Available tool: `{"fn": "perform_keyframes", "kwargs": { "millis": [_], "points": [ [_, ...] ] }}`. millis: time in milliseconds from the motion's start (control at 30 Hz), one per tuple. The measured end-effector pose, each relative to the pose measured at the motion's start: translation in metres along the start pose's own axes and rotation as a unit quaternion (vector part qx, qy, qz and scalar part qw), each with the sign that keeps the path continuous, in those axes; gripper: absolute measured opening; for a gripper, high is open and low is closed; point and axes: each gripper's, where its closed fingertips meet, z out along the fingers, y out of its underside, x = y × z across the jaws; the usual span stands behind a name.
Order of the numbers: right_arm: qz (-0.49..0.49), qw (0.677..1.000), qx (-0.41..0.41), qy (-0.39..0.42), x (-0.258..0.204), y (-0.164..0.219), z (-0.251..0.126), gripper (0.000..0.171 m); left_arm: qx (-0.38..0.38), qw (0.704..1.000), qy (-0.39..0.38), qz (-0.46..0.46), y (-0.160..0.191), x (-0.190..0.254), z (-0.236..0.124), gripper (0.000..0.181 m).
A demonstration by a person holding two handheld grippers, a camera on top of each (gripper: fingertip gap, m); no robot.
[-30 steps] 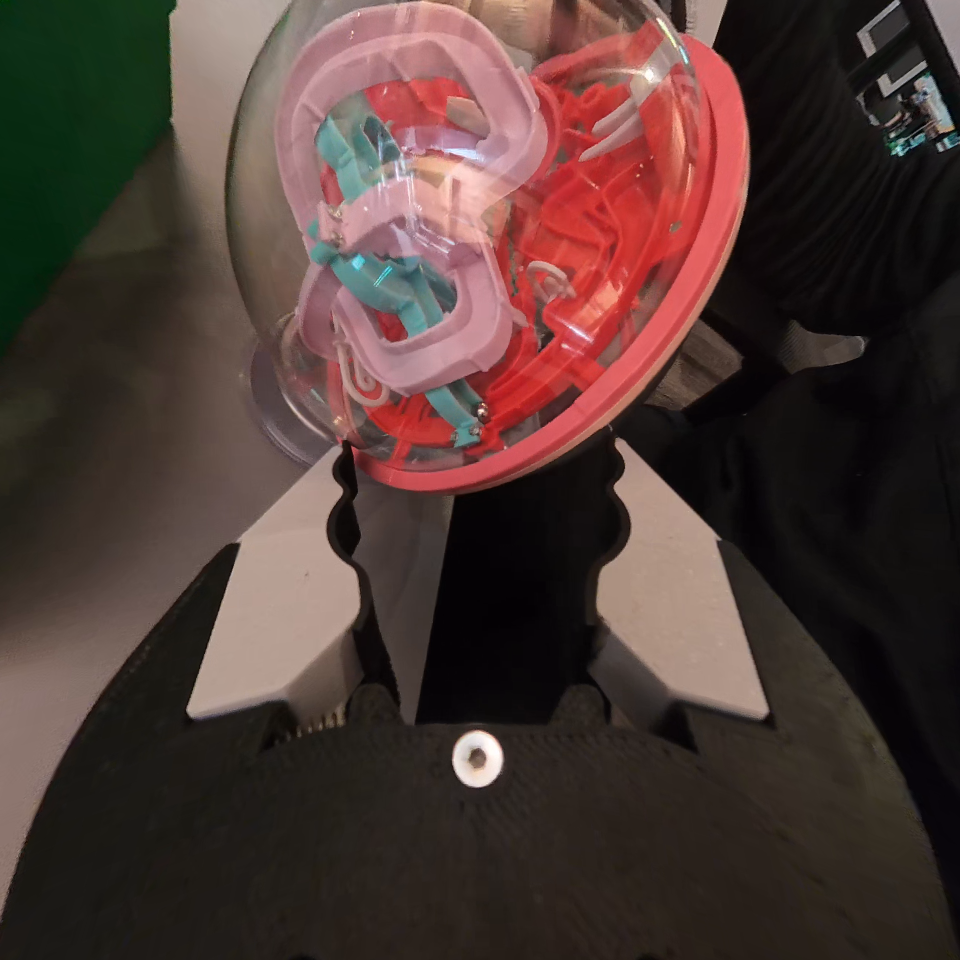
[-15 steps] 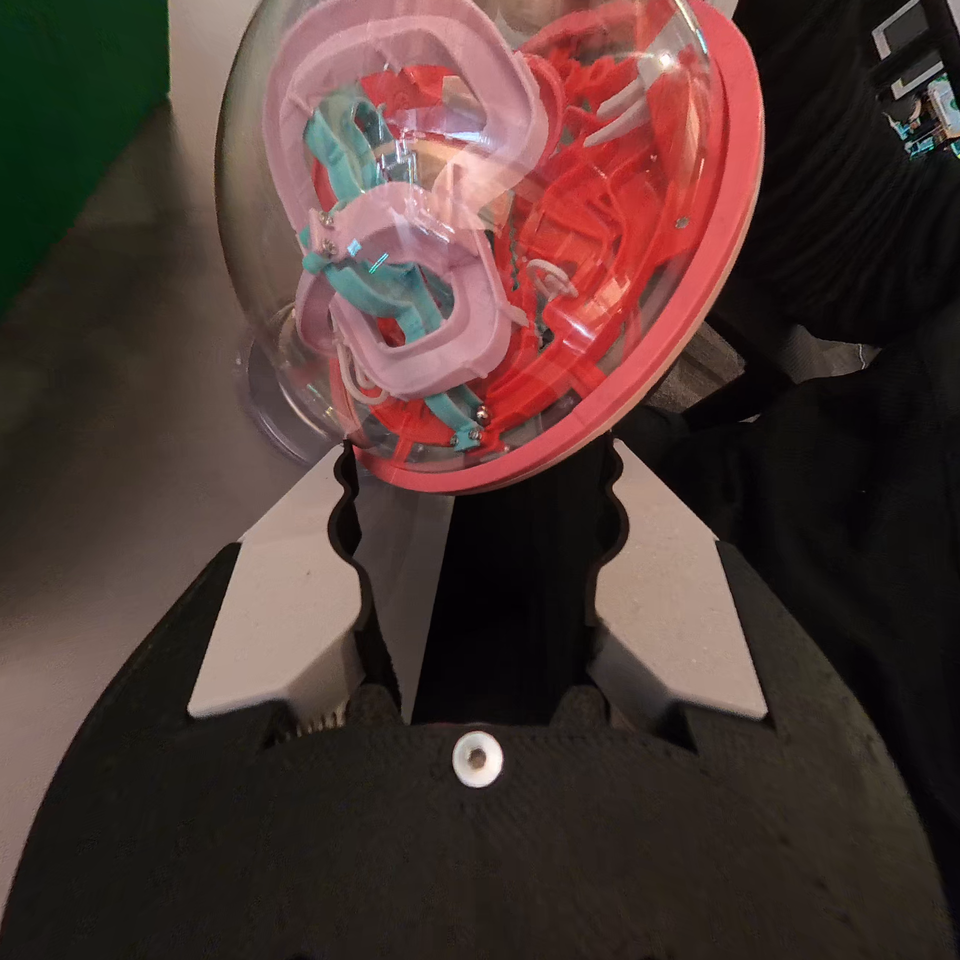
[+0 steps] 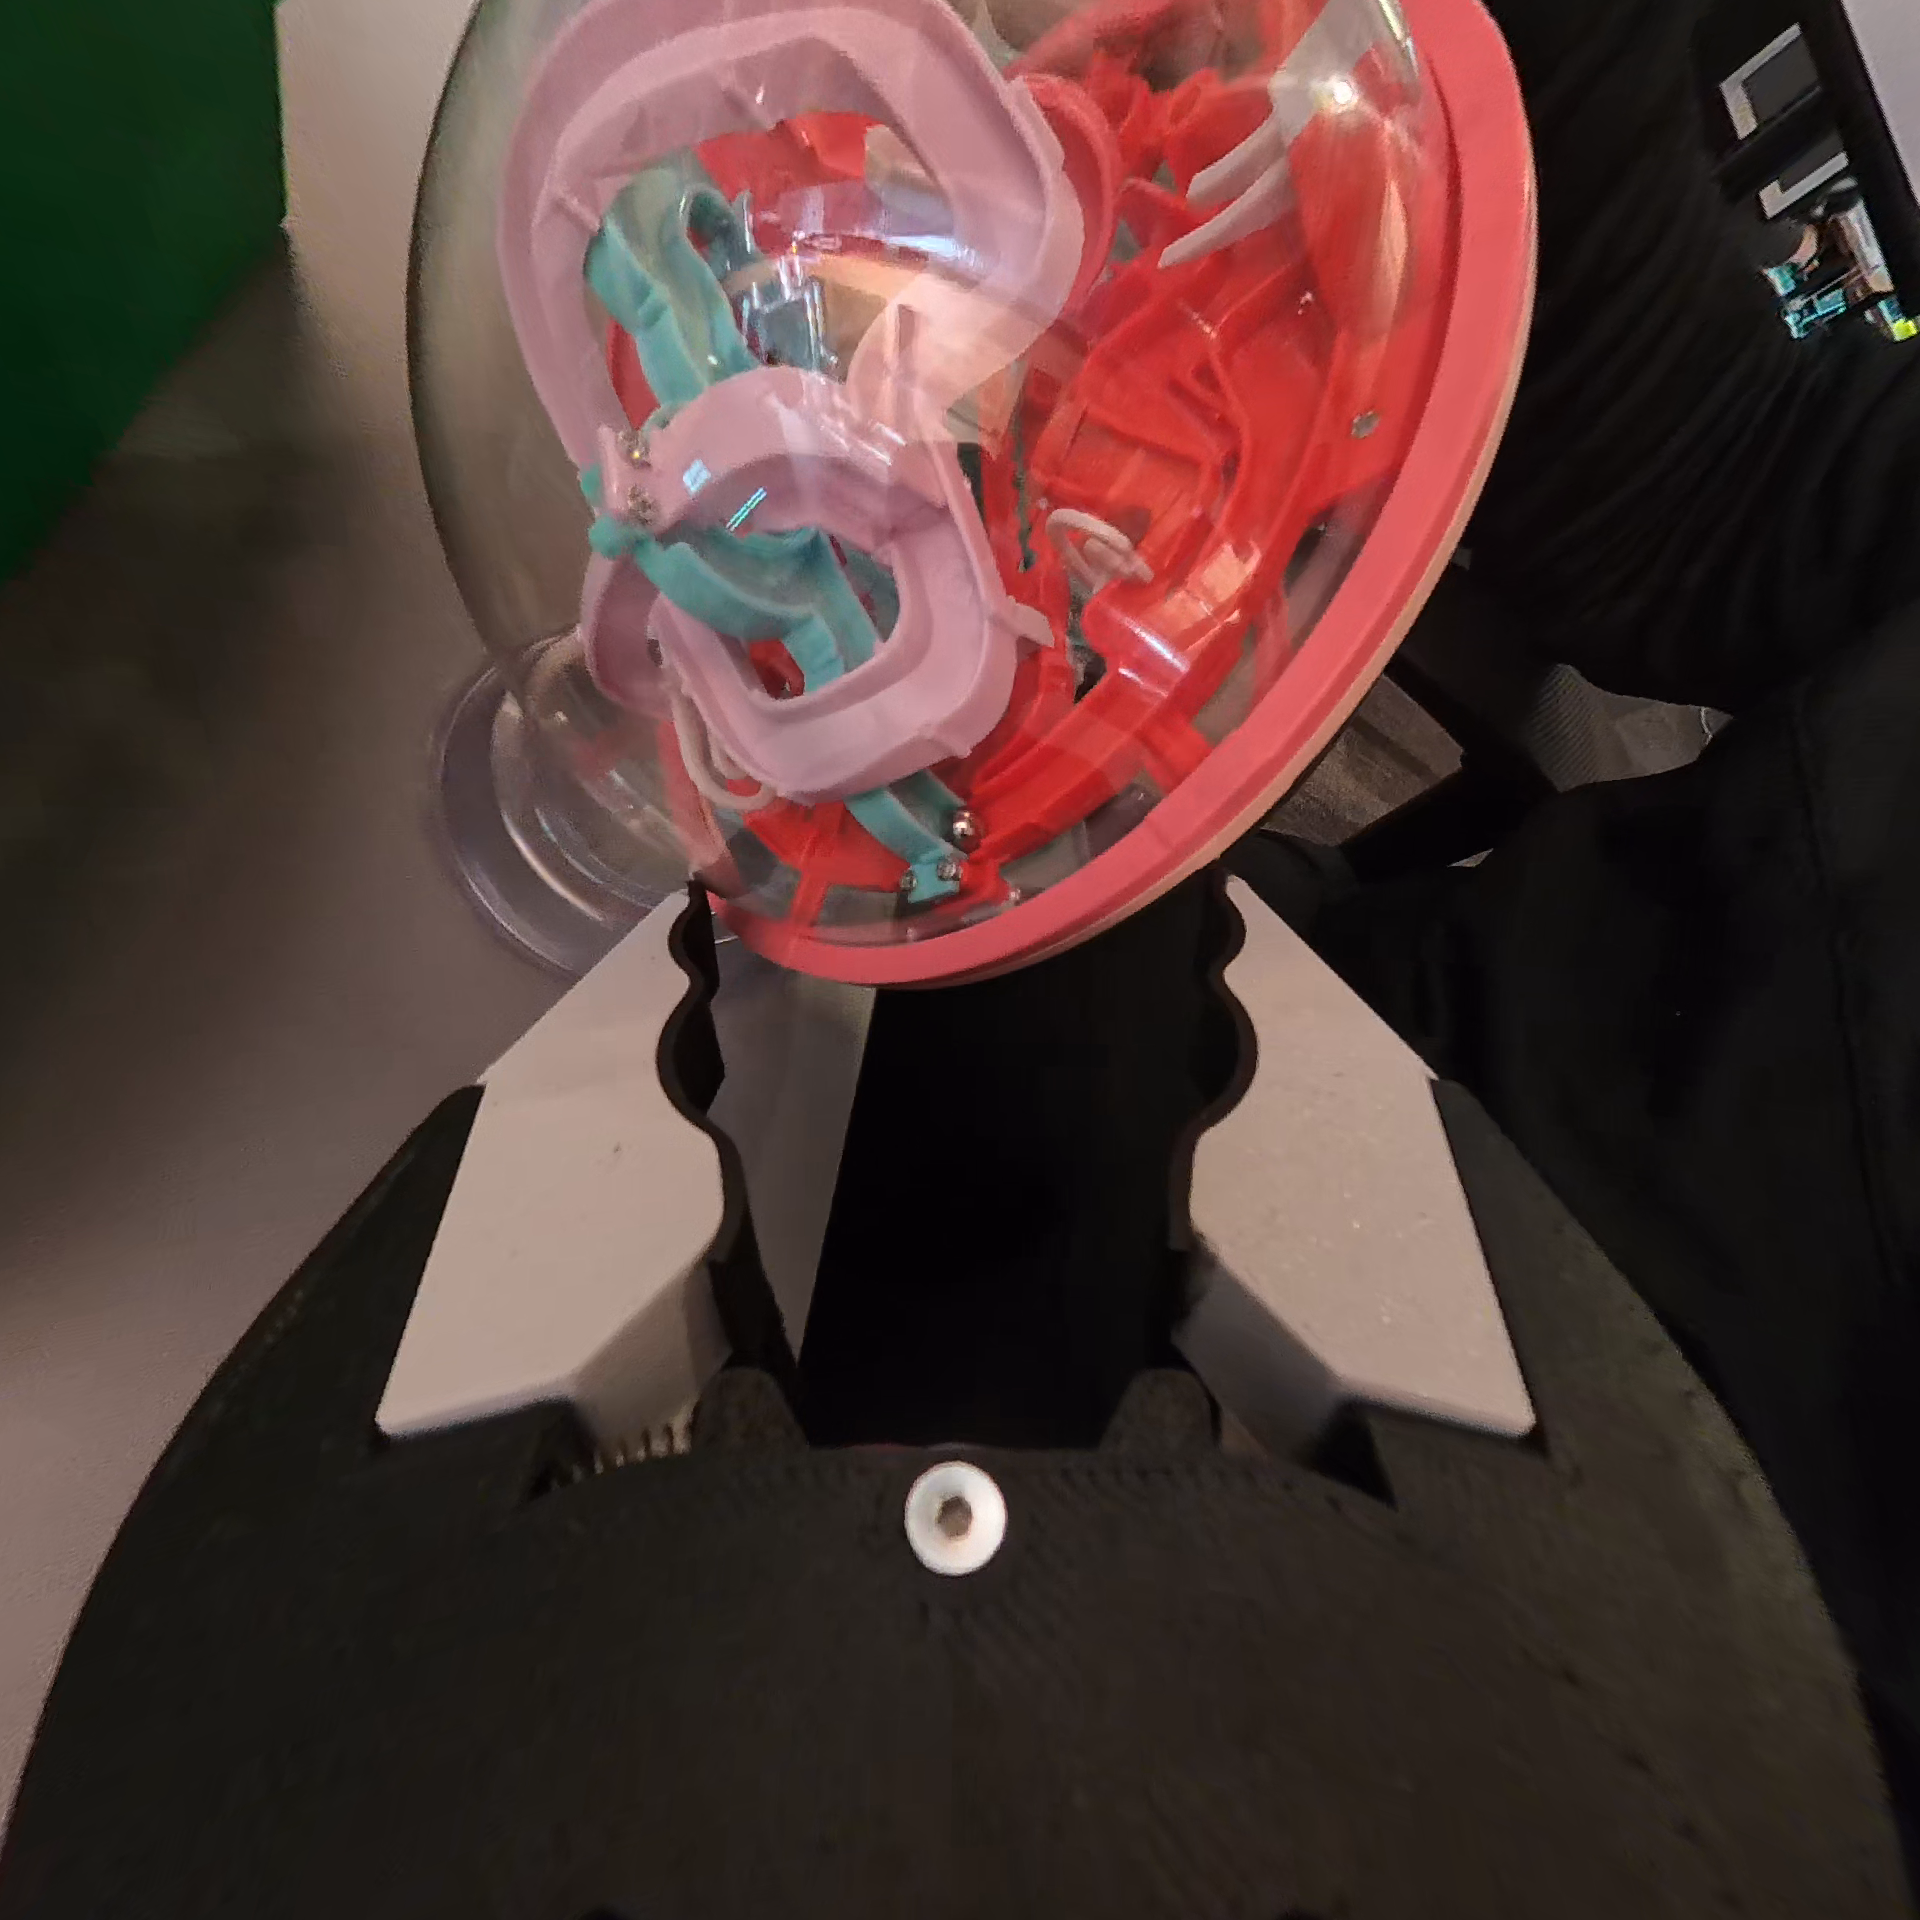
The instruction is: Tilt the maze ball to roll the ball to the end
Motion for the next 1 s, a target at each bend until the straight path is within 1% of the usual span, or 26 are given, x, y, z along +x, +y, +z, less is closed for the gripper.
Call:
{"fn": "perform_keyframes", "kwargs": {
  "millis": [133, 267, 367, 567, 700, 1000],
  "points": [
    [0.008, 1.0, -0.009, 0.0, -0.001, 0.007, 0.0, 0.104, -0.011, 1.0, 0.002, -0.01, 0.004, 0.007, 0.007, 0.1],
    [0.015, 1.0, -0.009, -0.005, 0.002, 0.01, 0.003, 0.104, -0.026, 1.0, -0.005, -0.01, 0.01, 0.008, 0.013, 0.102],
    [0.014, 1.0, -0.002, -0.007, 0.003, 0.009, 0.003, 0.104, -0.024, 1.0, -0.012, -0.012, 0.011, 0.004, 0.013, 0.096],
    [0.012, 1.0, -0.001, -0.008, 0.004, 0.009, 0.004, 0.104, -0.026, 0.999, -0.023, -0.006, 0.012, 0.0, 0.012, 0.091],
    [0.012, 1.0, -0.003, -0.008, 0.006, 0.009, 0.005, 0.104, -0.02, 0.999, -0.026, -0.004, 0.012, -0.003, 0.009, 0.09],
    [0.017, 1.0, 0.001, -0.013, 0.007, 0.007, 0.006, 0.101, -0.006, 1.0, 0.002, -0.016, 0.011, -0.004, 0.001, 0.082]
  ]
}}
